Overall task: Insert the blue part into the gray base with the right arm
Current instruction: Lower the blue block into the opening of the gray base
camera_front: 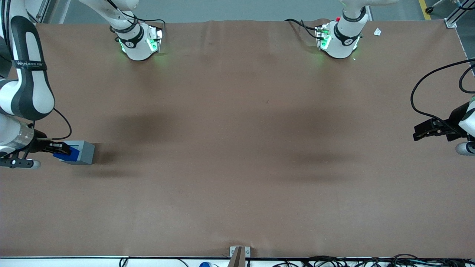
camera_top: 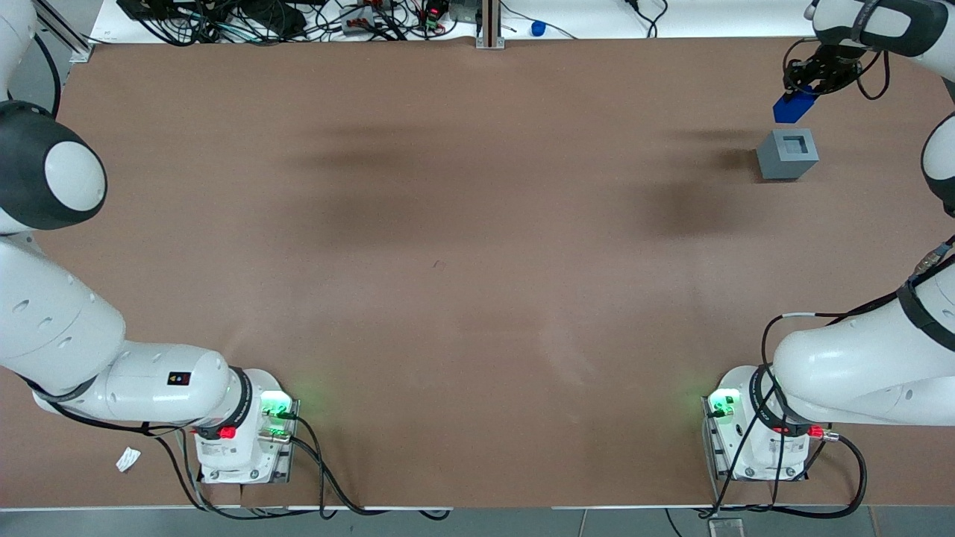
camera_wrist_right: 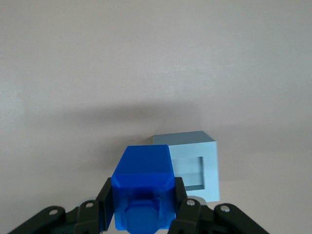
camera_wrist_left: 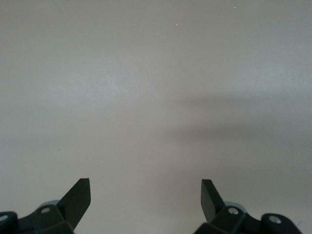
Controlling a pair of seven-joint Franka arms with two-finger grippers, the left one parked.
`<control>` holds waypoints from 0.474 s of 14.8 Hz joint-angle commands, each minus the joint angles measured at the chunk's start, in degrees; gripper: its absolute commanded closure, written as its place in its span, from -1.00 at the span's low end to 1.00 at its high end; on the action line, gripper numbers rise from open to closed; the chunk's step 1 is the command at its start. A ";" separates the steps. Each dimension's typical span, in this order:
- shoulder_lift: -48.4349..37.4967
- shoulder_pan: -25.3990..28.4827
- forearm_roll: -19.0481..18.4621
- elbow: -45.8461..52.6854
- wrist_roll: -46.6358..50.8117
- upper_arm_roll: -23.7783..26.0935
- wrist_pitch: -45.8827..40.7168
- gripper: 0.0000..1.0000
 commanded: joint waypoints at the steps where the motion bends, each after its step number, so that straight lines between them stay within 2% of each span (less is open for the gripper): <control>1: -1.70 -2.60 0.41 -2.69 -3.88 0.86 1.85 0.56; 7: -1.17 -4.10 0.33 -2.87 -6.70 0.69 0.36 0.57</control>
